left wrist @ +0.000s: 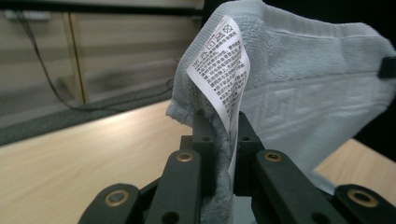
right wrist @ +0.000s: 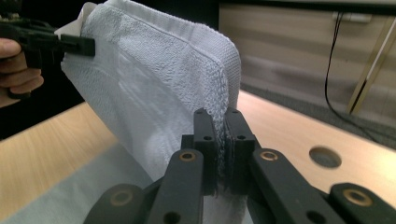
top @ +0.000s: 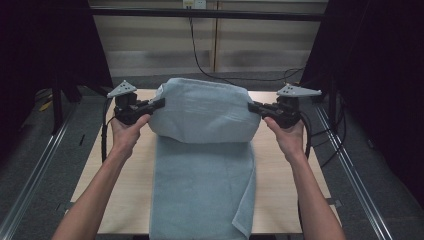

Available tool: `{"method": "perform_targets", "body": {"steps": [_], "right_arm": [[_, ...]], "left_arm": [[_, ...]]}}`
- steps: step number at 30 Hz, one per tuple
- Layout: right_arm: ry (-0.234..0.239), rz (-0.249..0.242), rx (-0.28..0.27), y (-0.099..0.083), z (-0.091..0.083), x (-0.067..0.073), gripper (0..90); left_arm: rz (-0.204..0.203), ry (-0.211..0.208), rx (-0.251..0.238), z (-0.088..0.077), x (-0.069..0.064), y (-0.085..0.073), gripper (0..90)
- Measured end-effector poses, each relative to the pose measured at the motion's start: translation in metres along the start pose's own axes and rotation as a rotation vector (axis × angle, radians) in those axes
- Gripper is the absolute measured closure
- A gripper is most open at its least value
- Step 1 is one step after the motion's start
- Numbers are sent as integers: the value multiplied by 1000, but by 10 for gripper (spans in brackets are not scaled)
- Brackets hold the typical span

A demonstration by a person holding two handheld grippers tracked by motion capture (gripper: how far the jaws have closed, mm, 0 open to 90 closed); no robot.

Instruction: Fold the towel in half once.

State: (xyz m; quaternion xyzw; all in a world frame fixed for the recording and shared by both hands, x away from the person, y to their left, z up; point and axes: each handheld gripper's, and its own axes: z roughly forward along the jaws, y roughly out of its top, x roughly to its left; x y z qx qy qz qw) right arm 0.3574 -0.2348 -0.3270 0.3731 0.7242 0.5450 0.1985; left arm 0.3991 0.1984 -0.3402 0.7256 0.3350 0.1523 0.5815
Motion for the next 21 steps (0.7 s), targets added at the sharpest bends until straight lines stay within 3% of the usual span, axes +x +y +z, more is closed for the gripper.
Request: {"method": "perform_targets", "body": {"steps": [1, 2, 3, 4, 5, 8, 10, 11, 12, 13, 15, 16, 17, 18, 19, 20, 21], "right_arm": [[0, 0, 0, 0, 0, 0, 859], [17, -8, -24, 3, -9, 4, 859], [17, -8, -24, 3, -9, 4, 859], [30, -11, -33, -1, -18, 10, 859], [42, -13, -32, -4, -22, 14, 859], [58, -36, -13, -14, -29, 26, 859], [87, -55, 37, -37, -37, 46, 859], [104, -54, 55, -46, -38, 52, 859], [104, -54, 55, -46, -38, 52, 859], [115, -65, 117, -65, -39, 63, 858], [131, -62, 142, -75, -38, 68, 859], [140, -71, 210, -94, -34, 76, 858], [140, -71, 210, -94, -34, 76, 858], [152, -66, 241, -109, -34, 82, 858], [152, -66, 241, -109, -34, 82, 858], [157, -67, 275, -122, -31, 86, 858], [157, -67, 275, -122, -31, 86, 857]], "left_arm": [[0, 0, 0, 0, 0, 0, 837], [18, -27, -6, -15, -9, -1, 836], [18, -27, -6, -15, -9, -1, 836], [46, -46, -3, -31, -20, -8, 836], [46, -46, -3, -31, -20, -8, 836], [57, -68, 18, -54, -35, -30, 835], [57, -76, 72, -69, -48, -59, 835], [57, -76, 72, -69, -48, -59, 835], [51, -84, 93, -73, -53, -70, 835], [51, -79, 119, -74, -57, -83, 835], [29, -100, 178, -73, -65, -107, 835], [19, -110, 203, -71, -69, -119, 834], [4, -126, 227, -70, -73, -129, 834], [3, -151, 247, -67, -77, -140, 833], [9, -156, 274, -64, -81, -150, 833], [17, -155, 300, -60, -84, -161, 833], [13, -163, 350, -54, -84, -172, 833]]}}
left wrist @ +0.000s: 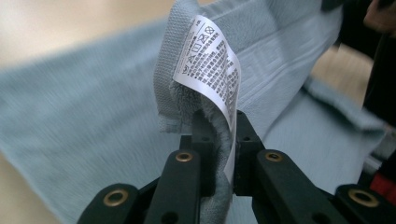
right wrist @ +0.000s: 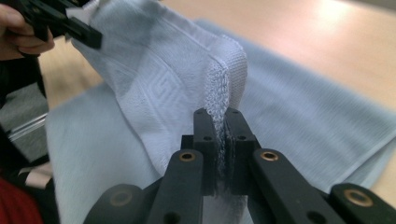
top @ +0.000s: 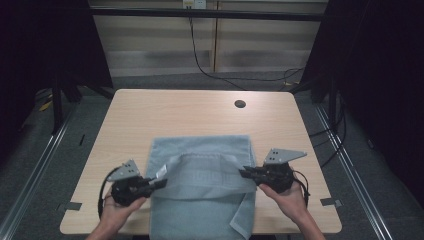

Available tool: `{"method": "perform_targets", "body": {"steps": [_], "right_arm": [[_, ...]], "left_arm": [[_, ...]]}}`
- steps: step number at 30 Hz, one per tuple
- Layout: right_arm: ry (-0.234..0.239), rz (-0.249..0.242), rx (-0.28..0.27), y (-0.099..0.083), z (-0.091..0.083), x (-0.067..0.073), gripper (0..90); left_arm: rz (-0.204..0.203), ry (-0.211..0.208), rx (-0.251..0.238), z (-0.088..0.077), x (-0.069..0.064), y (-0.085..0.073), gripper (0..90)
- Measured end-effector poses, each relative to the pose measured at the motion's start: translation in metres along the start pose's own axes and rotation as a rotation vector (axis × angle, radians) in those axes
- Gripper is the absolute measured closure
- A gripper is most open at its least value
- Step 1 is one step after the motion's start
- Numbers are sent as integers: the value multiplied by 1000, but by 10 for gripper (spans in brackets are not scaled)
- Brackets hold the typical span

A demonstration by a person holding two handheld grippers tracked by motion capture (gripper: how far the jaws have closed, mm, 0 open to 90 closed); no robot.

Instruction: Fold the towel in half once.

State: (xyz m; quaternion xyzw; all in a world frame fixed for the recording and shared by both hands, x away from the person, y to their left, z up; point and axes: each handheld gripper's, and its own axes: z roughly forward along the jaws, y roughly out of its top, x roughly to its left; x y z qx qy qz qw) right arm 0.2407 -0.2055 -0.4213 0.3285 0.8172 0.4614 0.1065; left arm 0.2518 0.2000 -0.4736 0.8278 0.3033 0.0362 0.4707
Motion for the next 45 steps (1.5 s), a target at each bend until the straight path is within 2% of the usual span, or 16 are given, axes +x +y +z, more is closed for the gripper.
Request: {"method": "perform_targets", "body": {"steps": [1, 3, 7, 12, 13, 16, 21, 23, 25, 29, 31, 35, 39, 43, 44, 45], "right_arm": [[8, 20, 36, -12, 8, -1, 857], [7, 48, 58, -23, 16, -6, 857], [-3, 80, 102, -36, 29, -17, 857], [-49, 120, 150, -40, 53, -45, 854], [-71, 115, 152, -37, 58, -49, 854], [-132, 116, 139, -26, 71, -65, 853], [-153, 153, 115, -19, 82, -81, 795], [-123, 153, 89, -14, 73, -73, 630], [-122, 133, 36, -9, 57, -56, 550], [-75, 84, -6, -5, 33, -27, 499], [-14, 95, 1, -10, 26, -11, 501], [55, 72, 117, -33, 48, 8, 455], [69, 48, 146, -35, 66, 2, 406], [26, -4, 198, -41, 80, 2, 427], [9, -26, 187, -42, 80, 3, 481], [-45, -64, 202, -43, 76, 5, 653]], "left_arm": [[4, 14, 80, 13, 1, -11, 833], [21, 24, 102, 17, 1, -12, 833], [32, 63, 87, 23, 11, -8, 835], [12, 136, 69, 35, 41, 5, 834], [-31, 140, 49, 44, 55, 13, 833], [-44, 160, 45, 52, 68, 22, 832], [-72, 141, 33, 52, 73, 22, 822], [-69, 129, 37, 47, 70, 19, 811], [-71, 116, 32, 39, 64, 14, 777], [-62, 110, 14, 31, 62, 12, 728], [-69, 106, 13, 28, 64, 11, 711], [-61, 107, 30, 31, 64, 10, 718], [-57, 110, 36, 34, 64, 9, 718], [-59, 112, 38, 34, 64, 7, 727], [-55, 113, 42, 34, 64, 7, 731], [-52, 119, 42, 34, 64, 7, 746]]}}
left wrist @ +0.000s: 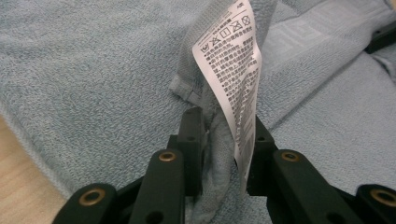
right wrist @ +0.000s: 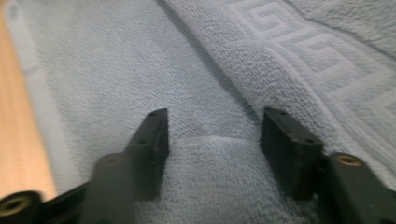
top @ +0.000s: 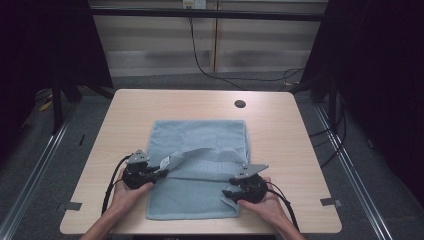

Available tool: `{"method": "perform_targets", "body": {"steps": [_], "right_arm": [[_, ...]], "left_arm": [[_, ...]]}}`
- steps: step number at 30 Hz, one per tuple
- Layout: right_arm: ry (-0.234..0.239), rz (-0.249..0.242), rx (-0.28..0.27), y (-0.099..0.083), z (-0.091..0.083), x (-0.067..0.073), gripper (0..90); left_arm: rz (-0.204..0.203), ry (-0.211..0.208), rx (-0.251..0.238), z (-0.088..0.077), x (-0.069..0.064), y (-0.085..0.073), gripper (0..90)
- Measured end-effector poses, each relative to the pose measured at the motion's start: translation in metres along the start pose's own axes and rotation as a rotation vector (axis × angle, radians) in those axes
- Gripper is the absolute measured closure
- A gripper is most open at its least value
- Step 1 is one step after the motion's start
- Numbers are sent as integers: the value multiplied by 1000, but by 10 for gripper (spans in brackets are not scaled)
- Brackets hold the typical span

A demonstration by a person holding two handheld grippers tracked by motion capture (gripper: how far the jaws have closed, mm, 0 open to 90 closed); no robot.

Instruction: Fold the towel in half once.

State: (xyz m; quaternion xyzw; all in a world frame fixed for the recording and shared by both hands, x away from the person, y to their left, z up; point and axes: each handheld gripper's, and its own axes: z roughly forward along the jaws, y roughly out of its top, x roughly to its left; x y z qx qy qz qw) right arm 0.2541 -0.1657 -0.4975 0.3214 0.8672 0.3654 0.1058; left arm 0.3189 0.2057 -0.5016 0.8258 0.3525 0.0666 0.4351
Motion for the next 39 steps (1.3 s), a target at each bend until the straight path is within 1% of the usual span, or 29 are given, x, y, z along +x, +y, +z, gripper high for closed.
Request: {"method": "perform_targets", "body": {"steps": [1, 3, 6, 7, 10, 11, 13, 14, 15, 18, 19, 20, 22, 23, 24, 25, 26, 27, 28, 29, 30, 31, 32, 33, 34, 35, 36, 38, 39], "right_arm": [[0, 0, 0, 0, 0, 0, 653], [-3, 29, -24, -8, -7, -4, 814], [4, 40, -30, -11, -13, -5, 835], [8, 71, -56, -16, -22, -7, 845], [15, 117, -97, -26, -40, -13, 855], [4, 125, -97, -31, -45, -15, 856], [10, 157, -112, -42, -57, -17, 856], [10, 157, -112, -42, -57, -17, 856], [15, 178, -126, -51, -65, -17, 847], [6, 179, -120, -57, -72, -17, 835], [-5, 182, -113, -62, -76, -18, 802], [9, 194, -117, -65, -79, -19, 790], [-3, 202, -130, -66, -84, -21, 765], [1, 204, -147, -65, -86, -23, 756], [1, 204, -147, -65, -86, -23, 756], [-3, 196, -164, -58, -89, -25, 717], [-4, 195, -176, -53, -90, -27, 713], [-11, 189, -187, -47, -89, -29, 699], [-12, 190, -197, -41, -87, -32, 678], [-12, 189, -203, -35, -84, -36, 665], [-12, 189, -203, -35, -84, -36, 665], [-12, 181, -193, -24, -75, -46, 630], [-12, 181, -193, -24, -75, -46, 630], [-14, 183, -188, -18, -69, -51, 608], [-17, 187, -188, -12, -64, -57, 613], [-1, 195, -199, -2, -52, -69, 594], [-1, 195, -199, -2, -52, -69, 594], [14, 210, -195, 8, -39, -80, 561], [6, 223, -178, 15, -26, -88, 523]], "left_arm": [[3, 3, 0, 0, 0, 0, 746], [5, 10, 2, 0, 0, -1, 757], [16, 22, 7, 0, -2, -1, 762], [17, 25, 8, 0, -3, -1, 763], [6, 25, 4, 0, -2, -1, 764], [5, 24, 5, 0, -2, -1, 764], [11, 29, 10, -1, -3, -1, 764], [11, 29, 11, -1, -3, -1, 764], [3, 25, 10, -2, -4, -2, 764], [2, 25, 14, -2, -4, -2, 763], [-2, 19, 14, -3, -4, -2, 747], [4, 15, 15, -4, -5, -2, 736], [16, -6, 17, -7, -8, -2, 691], [23, -15, 19, -9, -9, -2, 674], [33, -22, 18, -11, -11, -2, 674], [32, -35, 10, -13, -12, -2, 652], [32, -44, 6, -16, -12, -2, 630], [23, -64, -31, -23, -11, 1, 618], [23, -64, -31, -23, -11, 1, 618], [20, -80, -48, -26, -10, 3, 616], [21, -78, -56, -28, -9, 5, 616], [8, -90, -94, -33, -7, 11, 610], [8, -90, -94, -33, -7, 11, 609], [10, -96, -110, -36, -5, 14, 609], [10, -94, -128, -37, -4, 17, 606], [7, -94, -138, -39, -3, 20, 593], [4, -93, -149, -40, -1, 23, 593], [-15, -85, -176, -40, 3, 27, 586], [-16, -54, -165, -36, 10, 29, 559]]}}
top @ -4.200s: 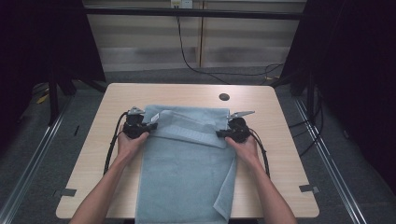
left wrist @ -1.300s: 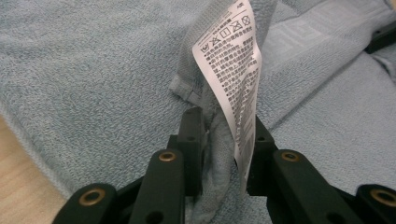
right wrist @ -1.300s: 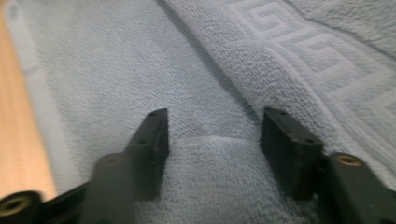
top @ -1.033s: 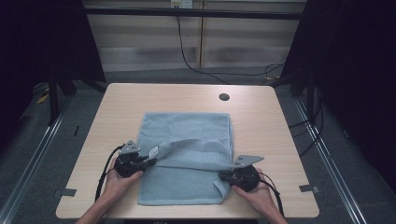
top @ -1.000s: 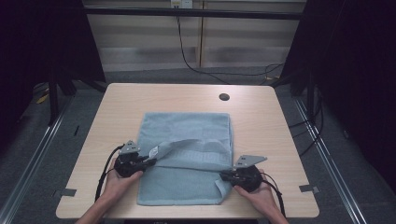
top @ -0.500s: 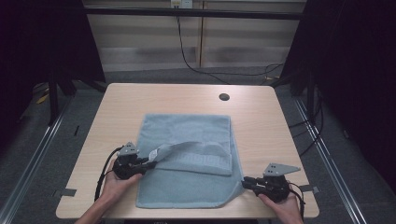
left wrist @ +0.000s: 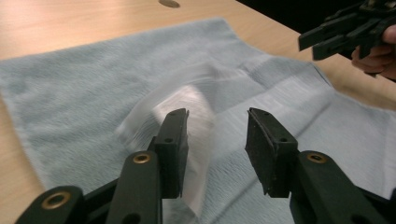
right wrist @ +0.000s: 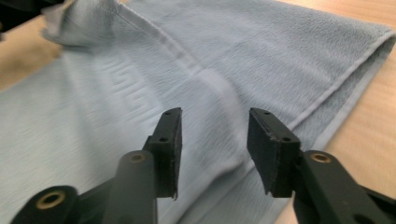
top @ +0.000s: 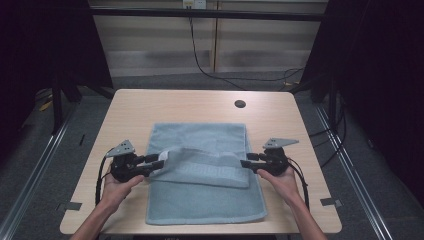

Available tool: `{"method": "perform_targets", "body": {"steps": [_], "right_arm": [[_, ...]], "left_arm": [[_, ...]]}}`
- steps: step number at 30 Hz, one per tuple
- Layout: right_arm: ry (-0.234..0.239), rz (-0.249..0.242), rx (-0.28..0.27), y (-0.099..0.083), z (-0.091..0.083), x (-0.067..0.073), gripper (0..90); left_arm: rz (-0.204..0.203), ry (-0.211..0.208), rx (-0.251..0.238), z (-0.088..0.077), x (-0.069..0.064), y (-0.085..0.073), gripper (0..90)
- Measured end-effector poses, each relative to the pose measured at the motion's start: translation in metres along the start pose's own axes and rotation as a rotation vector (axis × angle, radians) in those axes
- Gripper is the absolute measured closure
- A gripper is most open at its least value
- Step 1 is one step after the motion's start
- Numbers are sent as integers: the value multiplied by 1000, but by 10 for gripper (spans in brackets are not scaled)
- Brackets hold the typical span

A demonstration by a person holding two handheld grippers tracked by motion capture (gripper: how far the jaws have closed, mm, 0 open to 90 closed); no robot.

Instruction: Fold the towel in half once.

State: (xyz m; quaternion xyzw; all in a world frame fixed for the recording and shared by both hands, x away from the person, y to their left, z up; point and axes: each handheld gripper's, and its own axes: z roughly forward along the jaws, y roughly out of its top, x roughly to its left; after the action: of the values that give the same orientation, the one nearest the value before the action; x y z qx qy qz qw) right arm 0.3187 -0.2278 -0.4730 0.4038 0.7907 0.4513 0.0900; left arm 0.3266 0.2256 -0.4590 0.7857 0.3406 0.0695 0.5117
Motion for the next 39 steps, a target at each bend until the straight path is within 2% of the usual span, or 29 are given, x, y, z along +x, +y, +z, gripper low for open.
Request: {"method": "perform_targets", "body": {"steps": [3, 5, 6, 7, 8, 9, 10, 11, 12, 13, 14, 16, 17, 19, 23, 24, 25, 26, 28, 29, 30, 31, 32, 33, 34, 35, 36, 37, 39], "right_arm": [[2, 20, 36, 5, 20, -8, 507], [5, 29, 53, 6, 26, -10, 510], [7, 30, 65, 6, 30, -11, 541], [28, 38, 78, 4, 36, -10, 682], [33, 34, 80, 3, 37, -9, 737], [33, 34, 80, 3, 37, -9, 737], [32, 24, 75, 2, 37, -8, 796], [45, 19, 68, 3, 35, -7, 829], [52, 15, 56, 4, 32, -6, 846], [56, 4, 26, 9, 25, -3, 858], [57, 5, 4, 12, 20, -2, 860], [61, 0, -14, 15, 14, 0, 860], [60, -23, -54, 22, 1, 6, 860], [59, -35, -74, 26, -6, 9, 859], [54, -78, -153, 37, -39, 22, 858], [52, -90, -194, 39, -55, 27, 857], [52, -90, -194, 39, -55, 27, 857], [39, -98, -217, 38, -68, 30, 855], [38, -102, -225, 36, -74, 32, 851], [42, -106, -230, 32, -79, 34, 849], [44, -120, -201, 21, -84, 38, 830], [44, -120, -201, 21, -84, 38, 830], [40, -126, -186, 13, -86, 40, 822], [52, -111, -178, 4, -88, 41, 821], [74, -95, -150, -16, -90, 45, 814], [69, -95, -133, -26, -92, 48, 810], [69, -95, -133, -26, -92, 48, 810], [92, -76, -131, -43, -97, 52, 789], [92, -65, -118, -49, -100, 53, 775]], "left_arm": [[-20, 31, 4, 4, 10, -1, 511], [-44, 79, 40, 12, 20, -4, 484], [-53, 95, 58, 15, 26, -6, 479], [-63, 114, 73, 19, 31, -8, 452], [-95, 90, 91, 27, 39, -12, 447], [-95, 90, 91, 27, 39, -12, 448], [-105, 82, 98, 29, 41, -13, 448], [-109, 60, 95, 31, 41, -13, 503], [-98, 22, 98, 32, 40, -14, 635], [-85, 20, 109, 32, 38, -13, 786], [-62, 10, 84, 27, 29, -9, 820], [-54, 15, 60, 23, 23, -6, 826], [-34, -10, 6, 13, 12, 1, 828], [-19, -12, -10, 7, 6, 4, 828], [46, -36, -75, -13, -18, 14, 826], [51, -38, -87, -18, -23, 15, 823], [53, -45, -105, -22, -28, 16, 823], [62, -70, -112, -25, -33, 15, 819], [95, -82, -108, -28, -45, 10, 814], [102, -121, -89, -28, -51, 5, 807], [117, -142, -62, -27, -56, -1, 778], [129, -152, -42, -26, -60, -7, 778], [123, -187, -25, -26, -63, -14, 772], [126, -197, -15, -25, -66, -21, 766], [115, -235, 24, -24, -70, -32, 758], [118, -234, 38, -24, -73, -37, 753], [118, -234, 38, -24, -73, -37, 739], [121, -250, 56, -25, -75, -41, 715], [117, -276, 66, -28, -79, -49, 701]]}}
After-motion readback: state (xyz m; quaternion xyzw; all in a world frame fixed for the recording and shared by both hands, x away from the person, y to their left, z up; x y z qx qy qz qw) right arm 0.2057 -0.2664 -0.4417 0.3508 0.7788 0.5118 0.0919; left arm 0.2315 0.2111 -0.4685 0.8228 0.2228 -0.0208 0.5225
